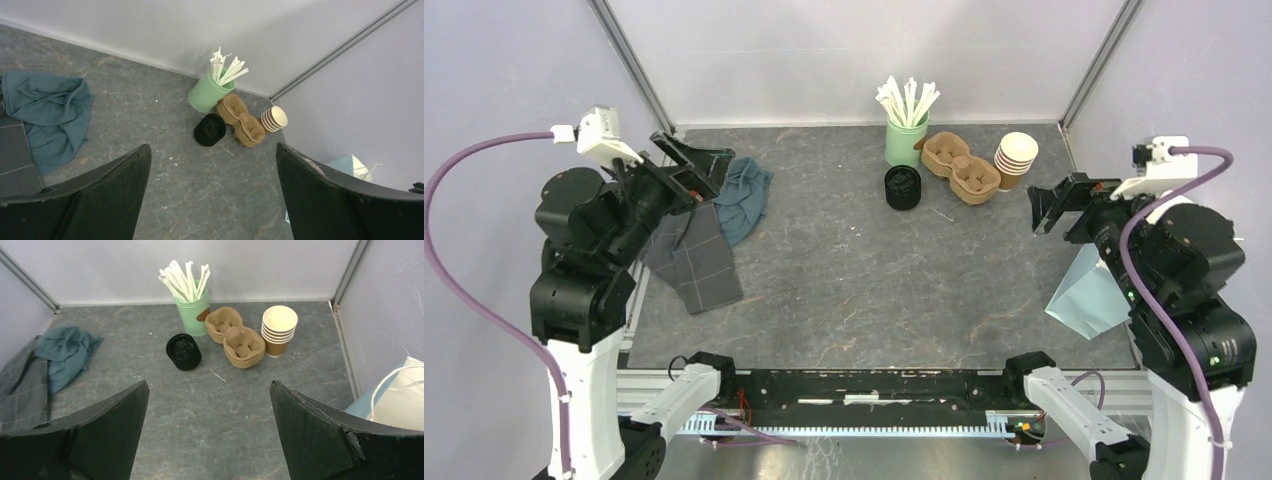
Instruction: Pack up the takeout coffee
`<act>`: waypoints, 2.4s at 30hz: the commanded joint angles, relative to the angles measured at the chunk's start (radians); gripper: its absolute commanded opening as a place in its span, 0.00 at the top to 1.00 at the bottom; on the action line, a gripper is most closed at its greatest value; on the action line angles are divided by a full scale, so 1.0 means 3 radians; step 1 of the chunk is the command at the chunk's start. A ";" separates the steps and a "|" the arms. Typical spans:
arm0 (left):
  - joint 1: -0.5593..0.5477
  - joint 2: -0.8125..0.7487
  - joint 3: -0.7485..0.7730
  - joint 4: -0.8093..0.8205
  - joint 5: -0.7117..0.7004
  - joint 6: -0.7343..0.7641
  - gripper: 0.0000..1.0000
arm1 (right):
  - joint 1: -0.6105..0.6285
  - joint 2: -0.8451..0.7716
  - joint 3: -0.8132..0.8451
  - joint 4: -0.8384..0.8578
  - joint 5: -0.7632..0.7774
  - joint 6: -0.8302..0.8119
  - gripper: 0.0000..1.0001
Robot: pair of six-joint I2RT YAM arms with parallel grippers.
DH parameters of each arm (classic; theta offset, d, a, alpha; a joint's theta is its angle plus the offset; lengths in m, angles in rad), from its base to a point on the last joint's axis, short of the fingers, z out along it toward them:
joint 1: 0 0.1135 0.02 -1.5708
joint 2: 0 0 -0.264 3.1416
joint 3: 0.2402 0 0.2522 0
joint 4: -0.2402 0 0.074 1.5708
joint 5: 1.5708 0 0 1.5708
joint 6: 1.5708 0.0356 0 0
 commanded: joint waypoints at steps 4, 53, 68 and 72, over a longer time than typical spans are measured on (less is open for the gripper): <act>0.0013 0.0072 -0.0297 0.0295 0.0140 0.0278 0.01 | -0.0226 0.0341 -0.0158 0.0077 -0.0296 -0.0290 0.02; -0.0468 0.1317 -0.0551 0.0440 0.0022 0.1037 0.00 | -0.1007 0.4207 0.1041 0.1301 -0.0265 -0.0322 0.59; -0.0468 0.1346 -0.0566 0.0446 0.0011 0.1031 0.00 | -0.1039 0.4303 0.1017 0.1369 -0.0497 -0.0283 0.66; -0.0468 0.1360 -0.0559 0.0448 0.0022 0.1025 0.00 | -0.1048 0.4306 0.1012 0.1372 -0.0495 -0.0291 0.76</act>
